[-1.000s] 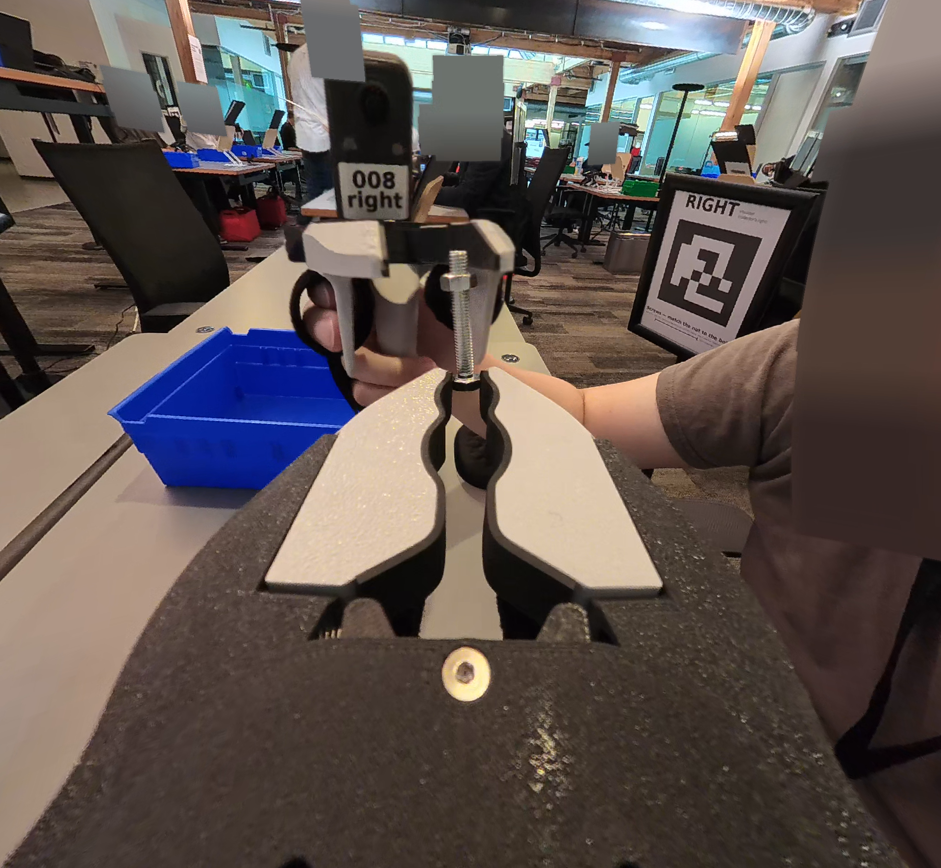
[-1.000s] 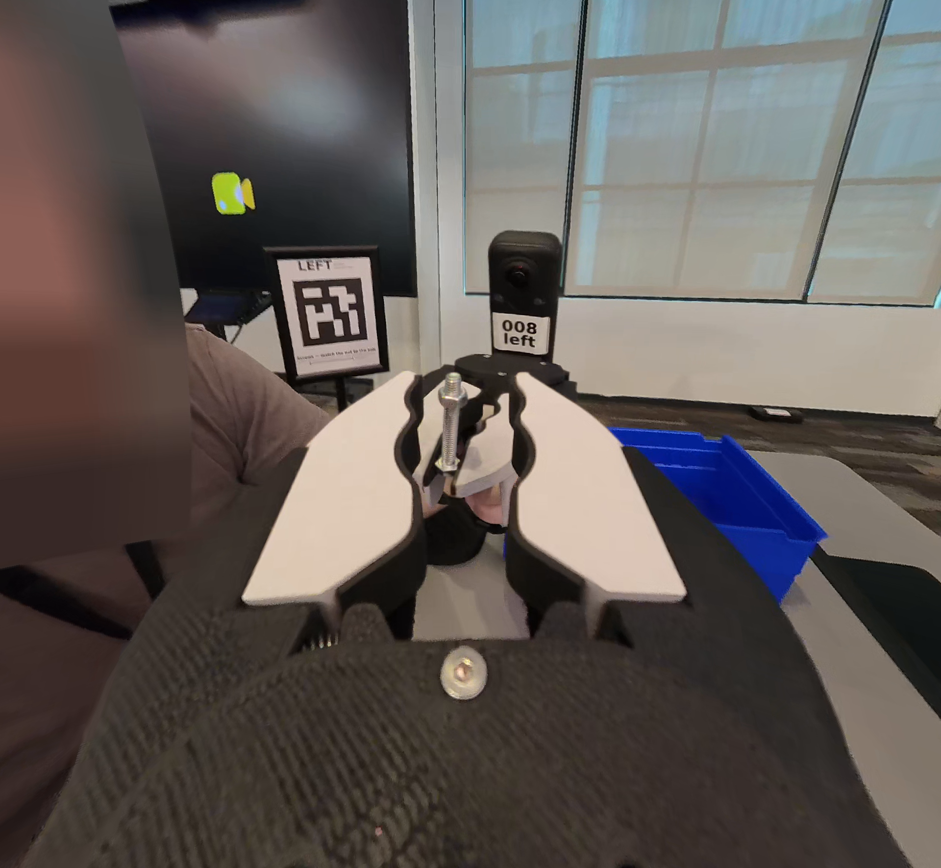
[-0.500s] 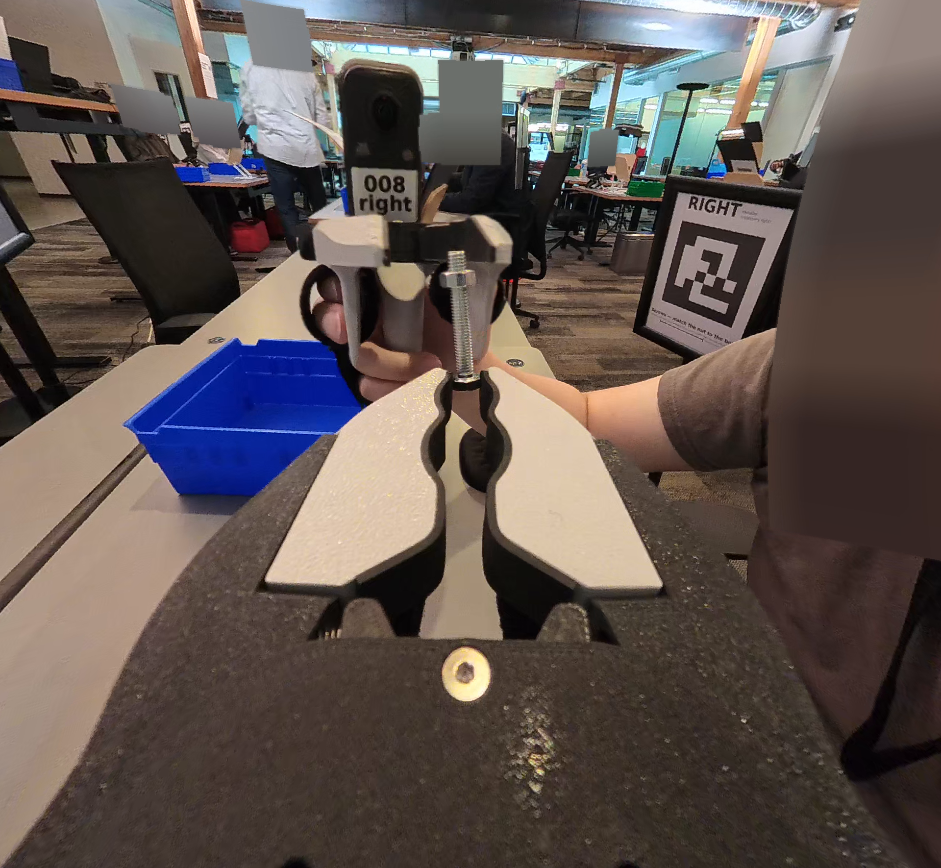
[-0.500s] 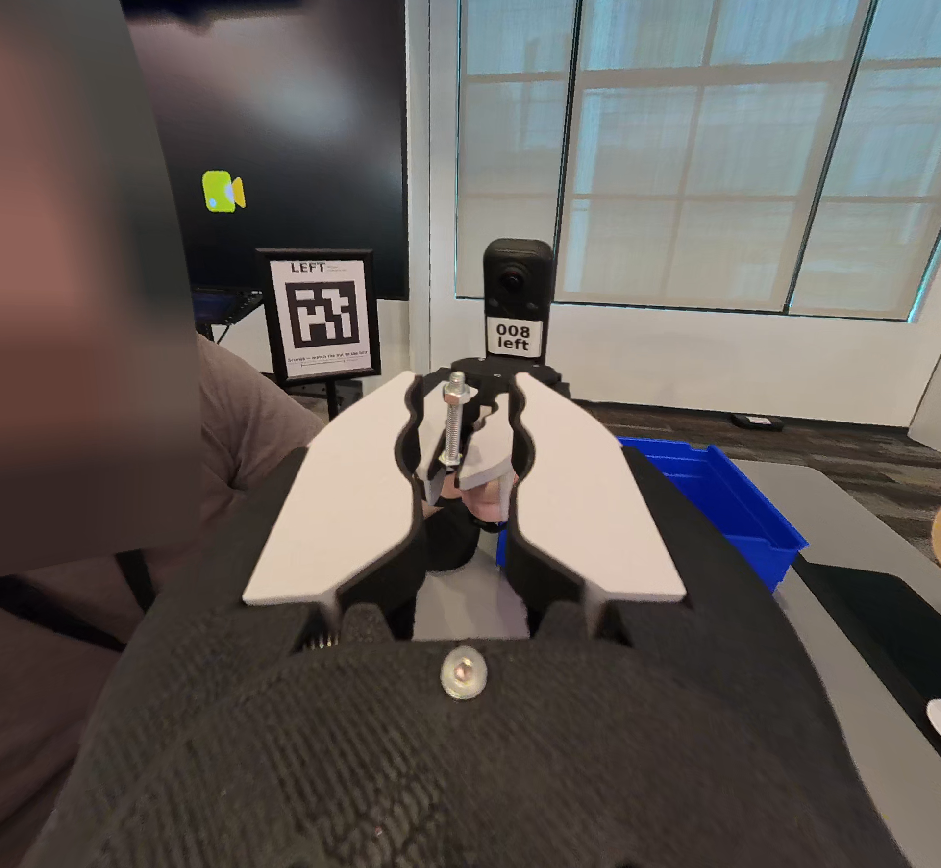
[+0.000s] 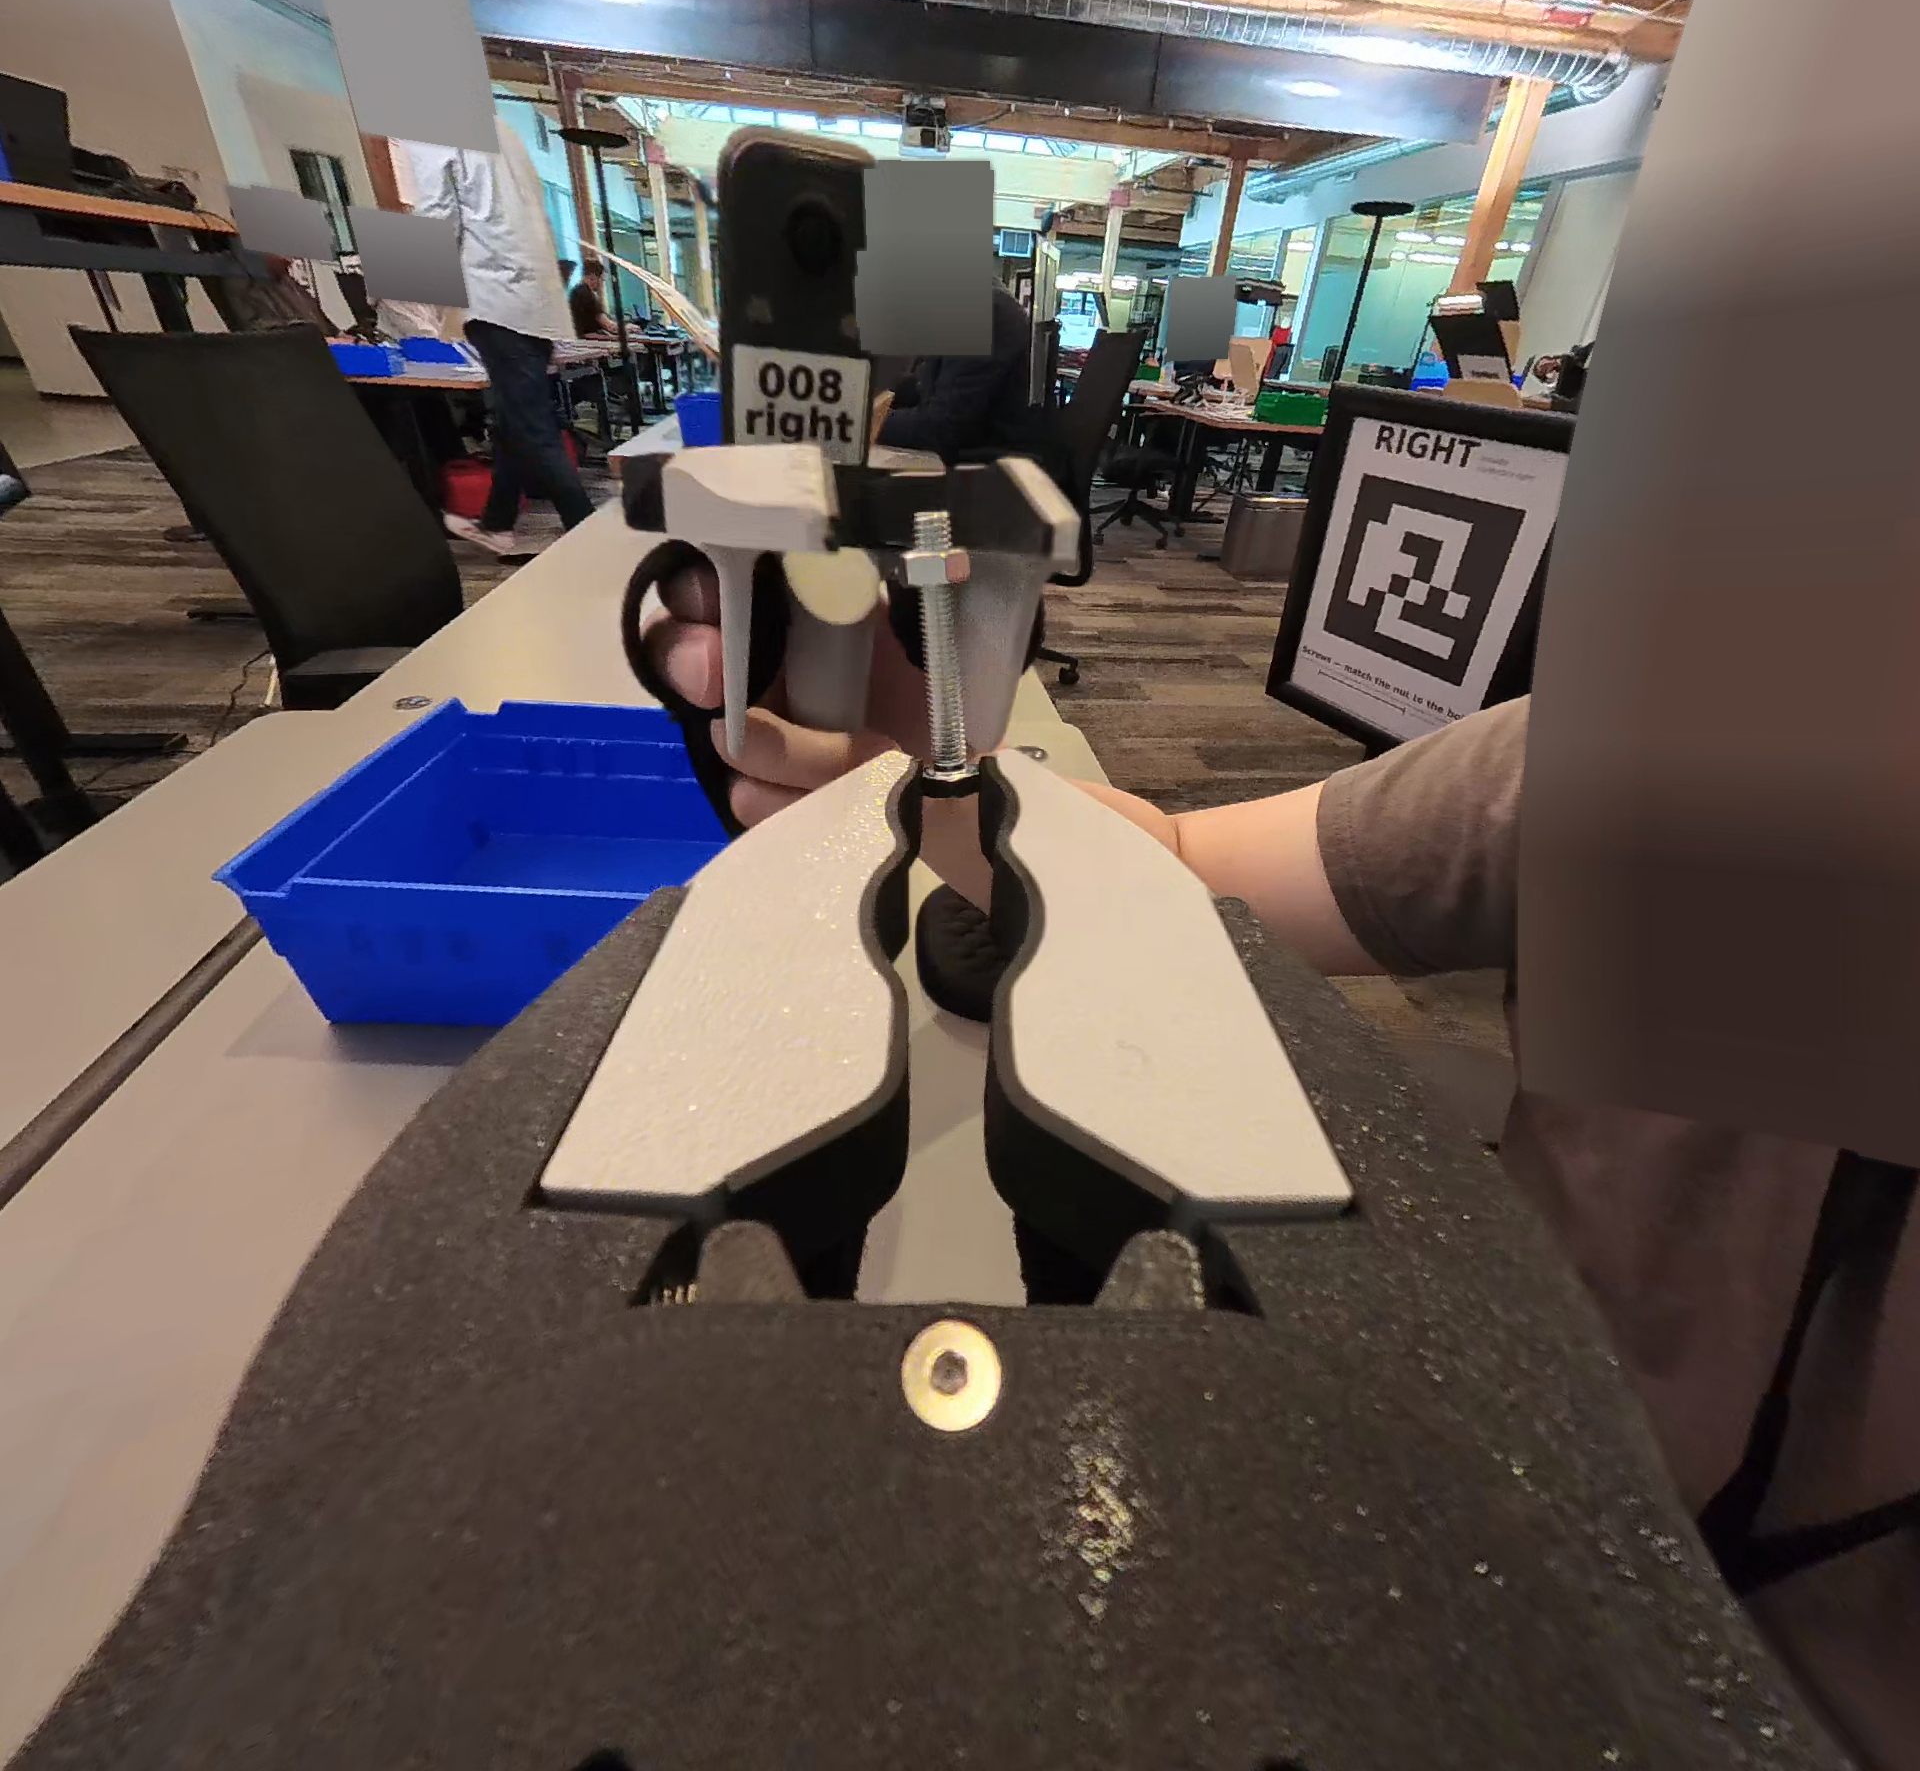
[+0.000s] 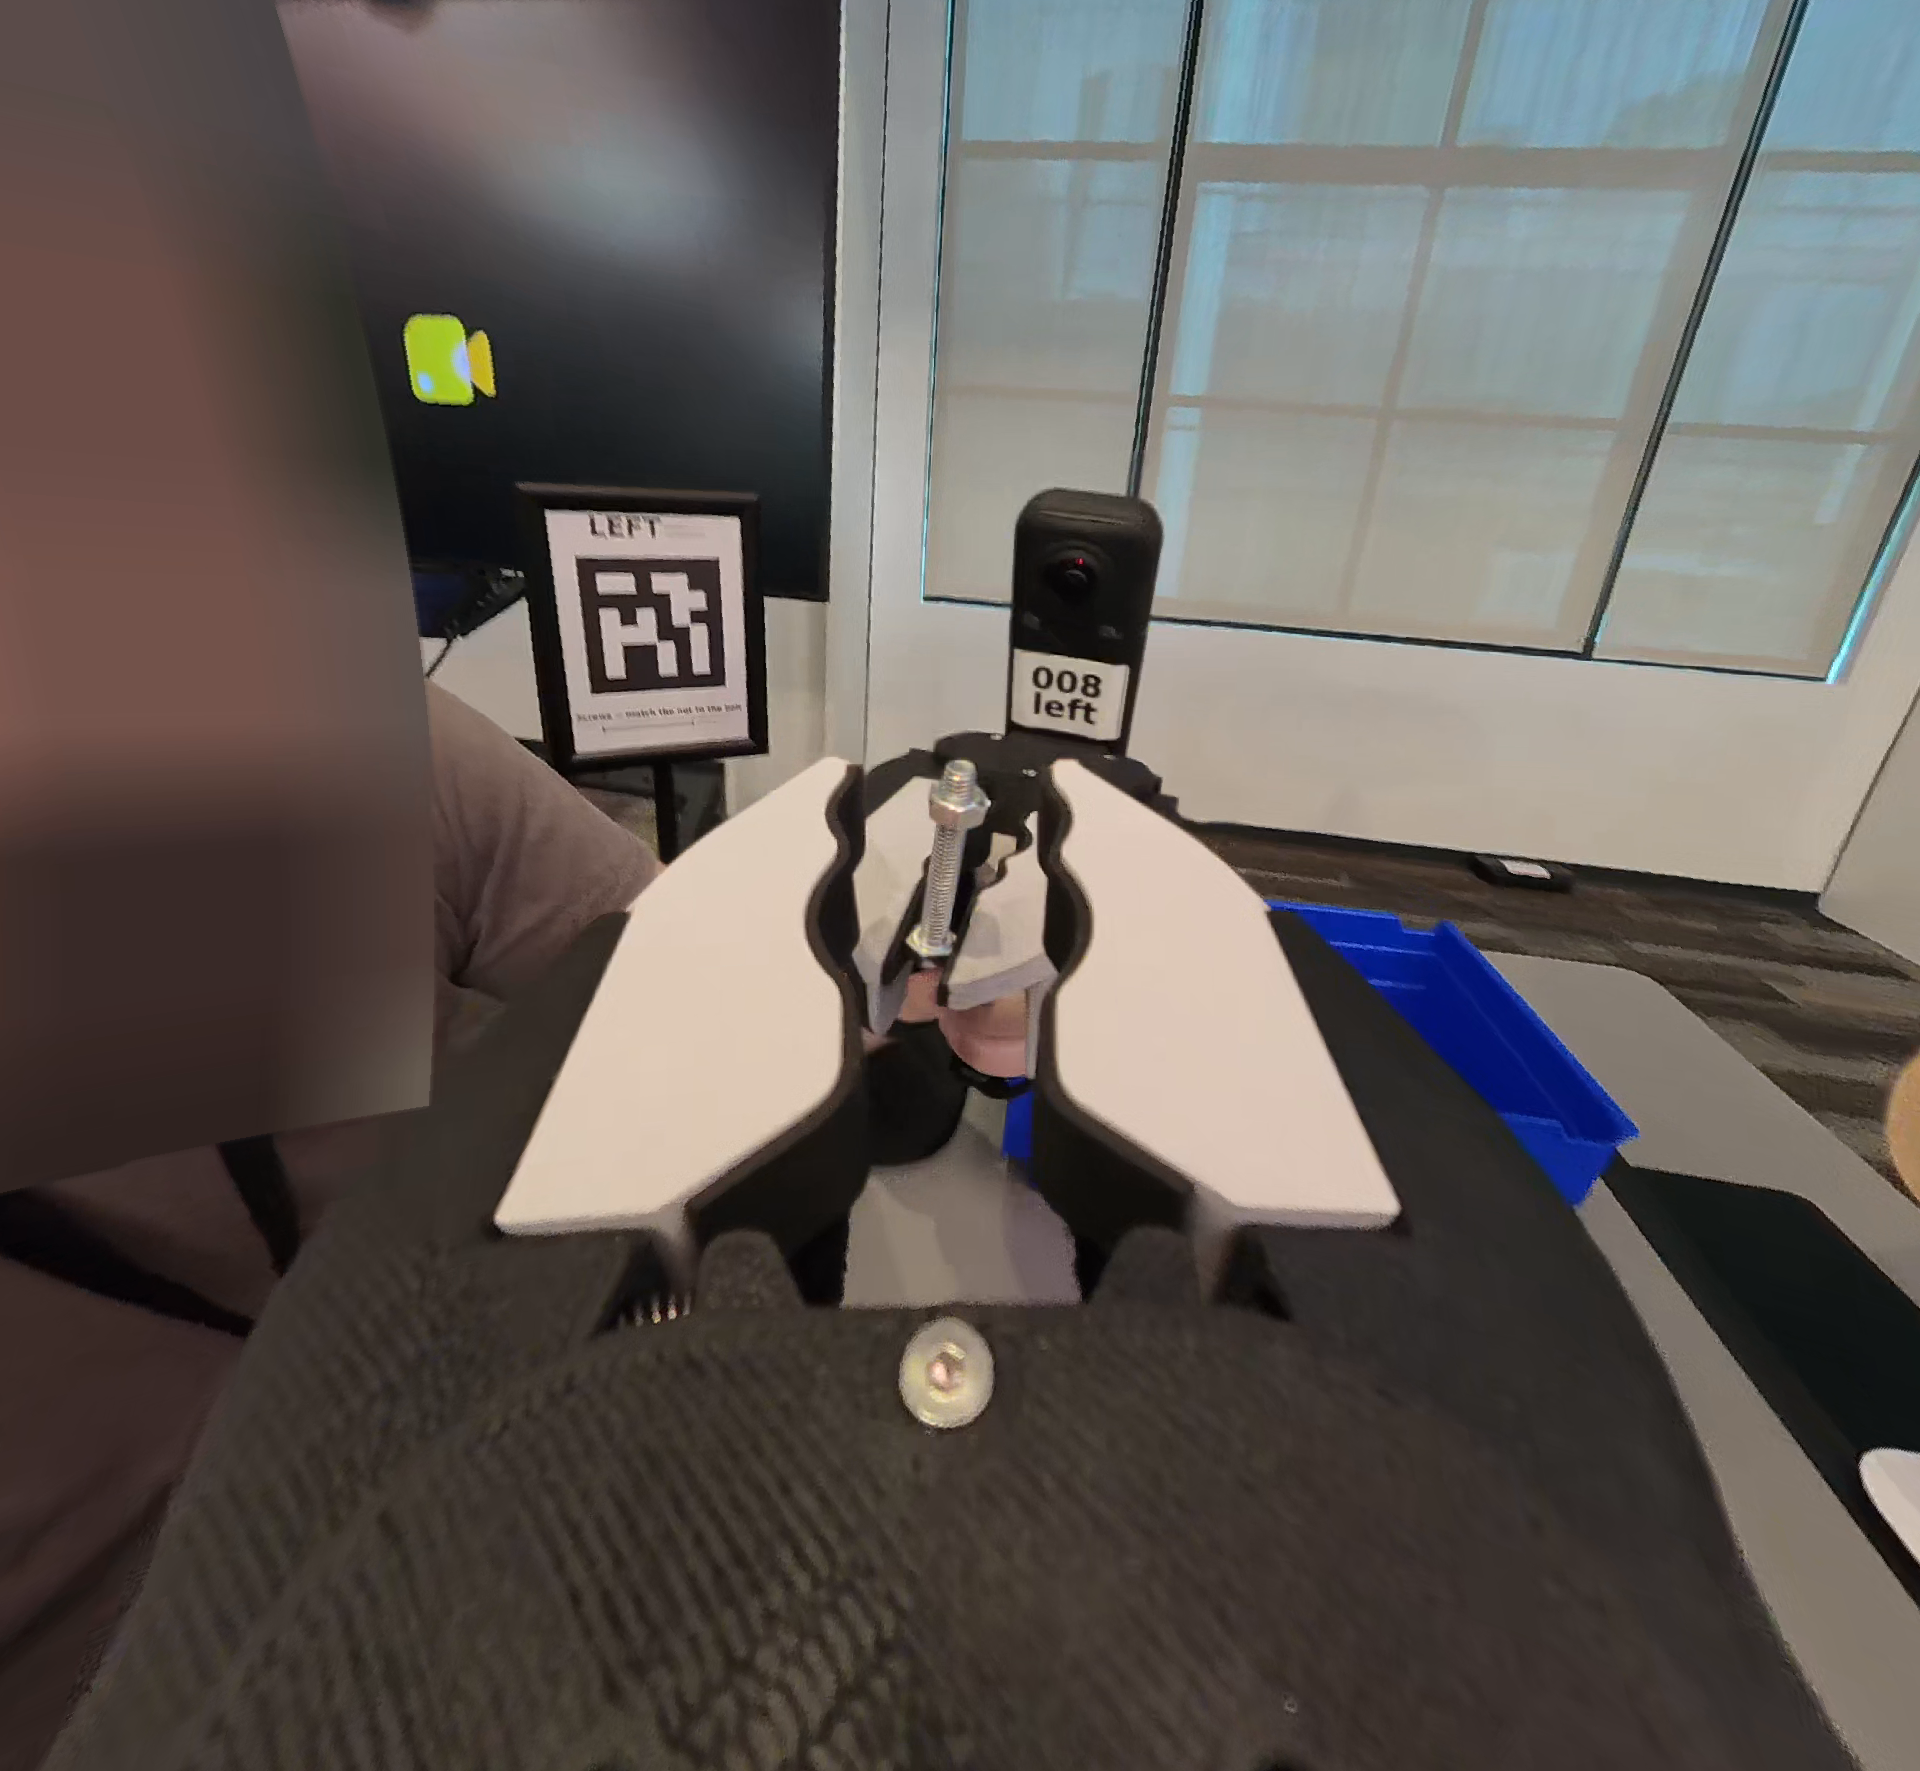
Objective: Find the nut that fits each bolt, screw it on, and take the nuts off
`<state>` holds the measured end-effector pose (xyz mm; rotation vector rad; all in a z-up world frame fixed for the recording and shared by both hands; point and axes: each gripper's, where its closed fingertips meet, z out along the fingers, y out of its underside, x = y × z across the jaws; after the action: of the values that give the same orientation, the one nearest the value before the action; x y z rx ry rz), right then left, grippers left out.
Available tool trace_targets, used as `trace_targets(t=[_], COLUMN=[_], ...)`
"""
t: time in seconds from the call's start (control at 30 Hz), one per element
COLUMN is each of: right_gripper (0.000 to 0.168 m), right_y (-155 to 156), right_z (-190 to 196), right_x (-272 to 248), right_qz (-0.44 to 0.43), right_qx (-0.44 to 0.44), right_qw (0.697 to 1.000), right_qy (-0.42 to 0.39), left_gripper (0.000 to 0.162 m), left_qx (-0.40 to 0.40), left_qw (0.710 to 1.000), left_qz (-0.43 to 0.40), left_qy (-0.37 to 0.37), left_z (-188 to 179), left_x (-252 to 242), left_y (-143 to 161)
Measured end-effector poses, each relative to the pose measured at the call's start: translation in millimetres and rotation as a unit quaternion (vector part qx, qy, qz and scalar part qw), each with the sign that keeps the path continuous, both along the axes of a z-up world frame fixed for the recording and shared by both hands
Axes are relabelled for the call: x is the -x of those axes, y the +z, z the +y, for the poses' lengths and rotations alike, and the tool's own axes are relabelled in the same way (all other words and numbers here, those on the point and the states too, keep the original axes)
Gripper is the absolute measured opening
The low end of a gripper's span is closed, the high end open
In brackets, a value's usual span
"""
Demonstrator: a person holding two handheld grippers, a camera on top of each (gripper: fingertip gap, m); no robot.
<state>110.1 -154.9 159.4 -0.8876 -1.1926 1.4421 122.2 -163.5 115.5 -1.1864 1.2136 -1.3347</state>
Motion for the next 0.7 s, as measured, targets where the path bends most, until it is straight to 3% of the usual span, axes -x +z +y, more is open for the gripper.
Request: trace_targets(t=[0.27, 0.47, 0.7], right_gripper=[0.032, 0.032, 0.031], right_y=[2.3, 1.7, -0.3], right_z=[16.1, -3.4, 7.1], right_x=[-11.0, 1.1, -1.5], right_qz=[0.027, 0.010, 0.016], right_qx=[0.041, 0.013, 0.037], right_qw=[0.999, 1.000, 0.999], right_qy=[0.011, 0.018, 0.019], left_gripper=[0.010, 0.010, 0.010], left_qx=[-0.008, 0.003, 0.002], left_qw=[1.000, 1.000, 0.999], left_qz=[-0.017, -0.007, -0.020], left_qy=[-0.015, -0.016, -0.029], left_z=[-9.1, -6.2, -12.1], left_x=[2.2, -2.3, 0.7], left_y=[8.1, 1.3, 7.7])
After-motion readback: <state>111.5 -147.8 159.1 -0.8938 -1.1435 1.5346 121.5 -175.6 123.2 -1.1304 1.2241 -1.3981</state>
